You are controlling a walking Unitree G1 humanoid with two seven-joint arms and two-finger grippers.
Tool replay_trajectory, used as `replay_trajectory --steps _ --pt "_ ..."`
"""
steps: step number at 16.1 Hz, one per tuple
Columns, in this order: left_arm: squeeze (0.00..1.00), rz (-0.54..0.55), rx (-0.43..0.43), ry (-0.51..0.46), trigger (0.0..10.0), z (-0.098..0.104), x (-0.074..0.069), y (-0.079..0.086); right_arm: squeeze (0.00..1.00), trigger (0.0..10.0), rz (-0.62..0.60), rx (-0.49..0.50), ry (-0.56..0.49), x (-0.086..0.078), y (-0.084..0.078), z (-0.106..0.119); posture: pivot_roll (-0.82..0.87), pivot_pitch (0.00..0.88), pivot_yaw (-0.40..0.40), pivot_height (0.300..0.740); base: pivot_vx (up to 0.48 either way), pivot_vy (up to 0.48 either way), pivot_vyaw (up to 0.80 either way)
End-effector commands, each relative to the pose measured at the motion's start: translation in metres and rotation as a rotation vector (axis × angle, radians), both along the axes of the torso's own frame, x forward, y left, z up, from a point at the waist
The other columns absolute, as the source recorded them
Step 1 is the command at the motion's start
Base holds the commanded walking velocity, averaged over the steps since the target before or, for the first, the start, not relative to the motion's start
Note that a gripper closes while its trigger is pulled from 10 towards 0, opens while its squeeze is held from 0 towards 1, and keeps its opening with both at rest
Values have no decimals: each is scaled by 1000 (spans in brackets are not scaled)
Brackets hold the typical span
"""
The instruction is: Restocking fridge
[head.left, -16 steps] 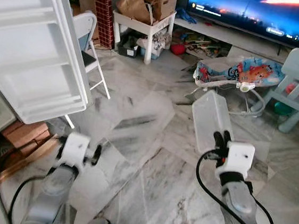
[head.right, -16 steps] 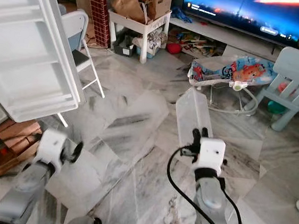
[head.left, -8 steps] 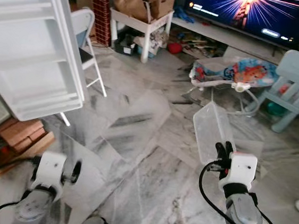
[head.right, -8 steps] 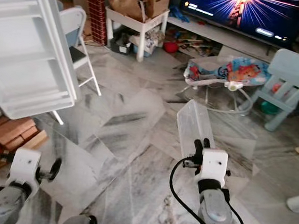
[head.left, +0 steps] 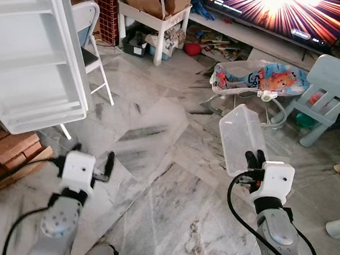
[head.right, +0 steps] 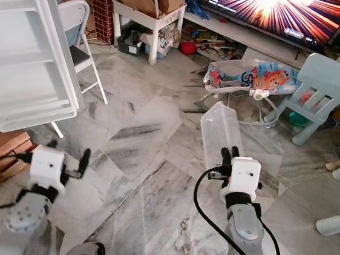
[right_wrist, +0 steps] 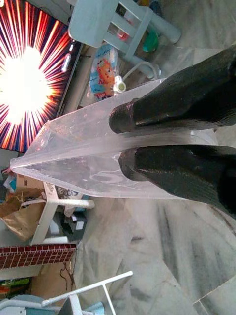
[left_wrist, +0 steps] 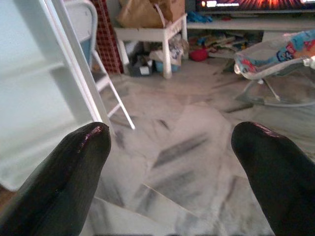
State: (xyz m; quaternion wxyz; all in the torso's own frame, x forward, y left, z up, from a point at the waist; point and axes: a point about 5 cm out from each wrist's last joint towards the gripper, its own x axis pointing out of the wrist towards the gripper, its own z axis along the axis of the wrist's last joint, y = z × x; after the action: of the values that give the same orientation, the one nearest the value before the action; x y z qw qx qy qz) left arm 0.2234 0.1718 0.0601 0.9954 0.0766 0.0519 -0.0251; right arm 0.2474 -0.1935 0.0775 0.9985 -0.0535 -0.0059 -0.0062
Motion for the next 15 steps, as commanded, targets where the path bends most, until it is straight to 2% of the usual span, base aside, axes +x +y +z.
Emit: replay_trajectory --steps 1,5,7,15 --pt "0 -16 0 -6 10000 0 1 -2 0 10000 -23 7 -8 0 -6 3 28 82 -54 740 0 0 0" --pt "0 -24 0 12 10000 -3 5 -1 0 10000 -47 30 4 -3 -8 -1 13 70 -42 740 0 0 0" --pt "0 -13 1 10 10000 -2 9 0 0 10000 -27 0 -9 -1 -5 2 11 72 -34 740 0 0 206" --pt "0 -15 -8 19 10000 -1 15 0 0 10000 12 6 -21 2 4 4 6 73 -22 740 0 0 762"
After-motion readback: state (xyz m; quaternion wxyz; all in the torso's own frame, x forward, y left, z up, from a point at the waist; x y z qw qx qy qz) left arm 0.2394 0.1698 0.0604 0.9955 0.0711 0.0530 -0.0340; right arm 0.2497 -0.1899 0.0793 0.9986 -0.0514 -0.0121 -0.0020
